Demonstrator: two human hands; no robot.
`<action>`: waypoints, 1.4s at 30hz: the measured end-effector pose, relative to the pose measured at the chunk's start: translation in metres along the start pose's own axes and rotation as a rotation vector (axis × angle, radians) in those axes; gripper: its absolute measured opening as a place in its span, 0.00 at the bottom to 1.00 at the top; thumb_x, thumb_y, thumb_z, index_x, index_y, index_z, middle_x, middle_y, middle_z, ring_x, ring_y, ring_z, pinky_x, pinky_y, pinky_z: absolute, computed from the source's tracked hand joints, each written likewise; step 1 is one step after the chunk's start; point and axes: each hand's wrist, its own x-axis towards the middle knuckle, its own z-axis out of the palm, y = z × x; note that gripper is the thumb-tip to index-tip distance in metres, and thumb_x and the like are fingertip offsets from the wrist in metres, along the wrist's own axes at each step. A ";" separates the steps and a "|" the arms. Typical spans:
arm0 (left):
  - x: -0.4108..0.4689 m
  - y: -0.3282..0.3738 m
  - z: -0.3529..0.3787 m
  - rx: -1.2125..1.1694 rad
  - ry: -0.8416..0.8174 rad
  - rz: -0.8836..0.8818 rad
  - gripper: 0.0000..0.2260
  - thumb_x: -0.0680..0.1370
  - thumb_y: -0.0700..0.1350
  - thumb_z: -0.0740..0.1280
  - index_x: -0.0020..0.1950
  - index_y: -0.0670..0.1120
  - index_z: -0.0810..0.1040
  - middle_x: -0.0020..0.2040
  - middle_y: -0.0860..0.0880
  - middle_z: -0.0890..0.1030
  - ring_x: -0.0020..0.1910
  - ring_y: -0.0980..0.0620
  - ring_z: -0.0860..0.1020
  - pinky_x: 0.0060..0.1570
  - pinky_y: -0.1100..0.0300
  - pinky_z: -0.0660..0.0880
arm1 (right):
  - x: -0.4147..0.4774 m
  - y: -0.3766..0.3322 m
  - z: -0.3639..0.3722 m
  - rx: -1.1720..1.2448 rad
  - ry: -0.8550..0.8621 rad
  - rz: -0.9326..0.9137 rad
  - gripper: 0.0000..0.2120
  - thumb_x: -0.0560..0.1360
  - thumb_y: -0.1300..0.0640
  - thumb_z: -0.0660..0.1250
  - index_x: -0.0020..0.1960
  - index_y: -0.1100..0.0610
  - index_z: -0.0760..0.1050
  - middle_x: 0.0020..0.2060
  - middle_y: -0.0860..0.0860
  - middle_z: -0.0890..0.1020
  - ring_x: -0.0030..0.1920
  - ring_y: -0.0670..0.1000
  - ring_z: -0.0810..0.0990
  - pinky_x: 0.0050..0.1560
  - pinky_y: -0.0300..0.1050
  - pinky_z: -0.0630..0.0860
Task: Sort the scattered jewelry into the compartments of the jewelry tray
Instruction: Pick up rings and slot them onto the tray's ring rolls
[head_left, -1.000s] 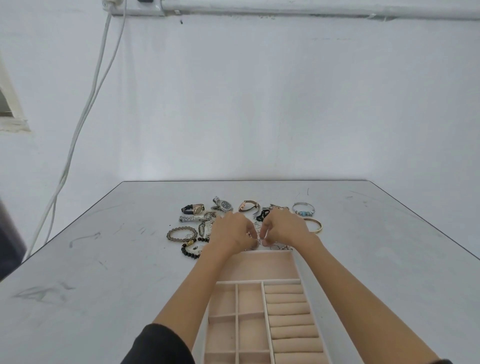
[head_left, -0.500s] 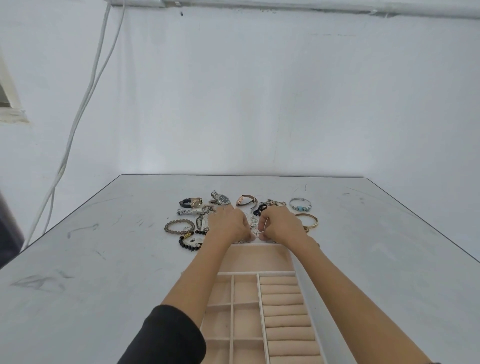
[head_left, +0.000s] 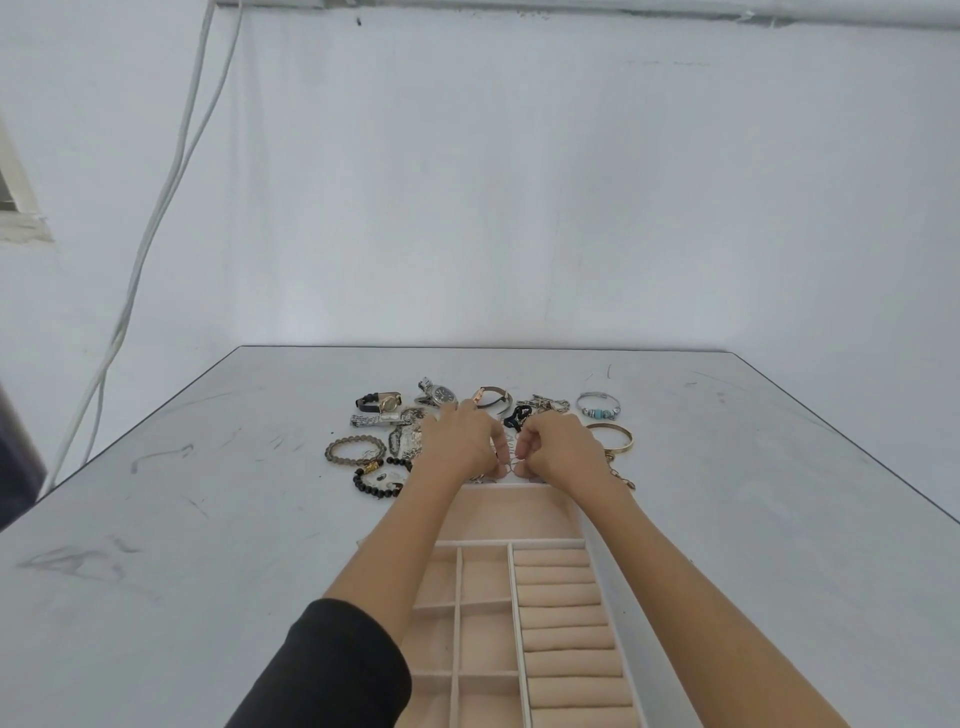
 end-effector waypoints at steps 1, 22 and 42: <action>0.001 0.000 0.000 0.009 -0.005 0.000 0.08 0.70 0.52 0.74 0.48 0.58 0.80 0.64 0.49 0.71 0.69 0.45 0.64 0.66 0.46 0.60 | 0.000 0.000 0.000 0.002 -0.001 0.003 0.09 0.67 0.62 0.73 0.41 0.50 0.76 0.41 0.45 0.80 0.45 0.49 0.81 0.47 0.44 0.76; 0.000 -0.016 0.008 -0.030 0.142 0.214 0.08 0.71 0.52 0.73 0.47 0.53 0.79 0.54 0.53 0.78 0.60 0.51 0.70 0.60 0.53 0.61 | -0.003 0.001 0.006 -0.043 0.090 -0.055 0.11 0.67 0.62 0.70 0.43 0.50 0.72 0.45 0.48 0.81 0.48 0.52 0.78 0.39 0.43 0.67; -0.084 -0.027 0.006 -0.900 0.472 0.330 0.05 0.68 0.47 0.77 0.40 0.55 0.83 0.37 0.60 0.82 0.42 0.58 0.77 0.51 0.59 0.73 | -0.098 0.034 -0.028 0.502 0.165 -0.231 0.06 0.64 0.55 0.79 0.36 0.49 0.82 0.33 0.42 0.83 0.31 0.41 0.75 0.37 0.35 0.68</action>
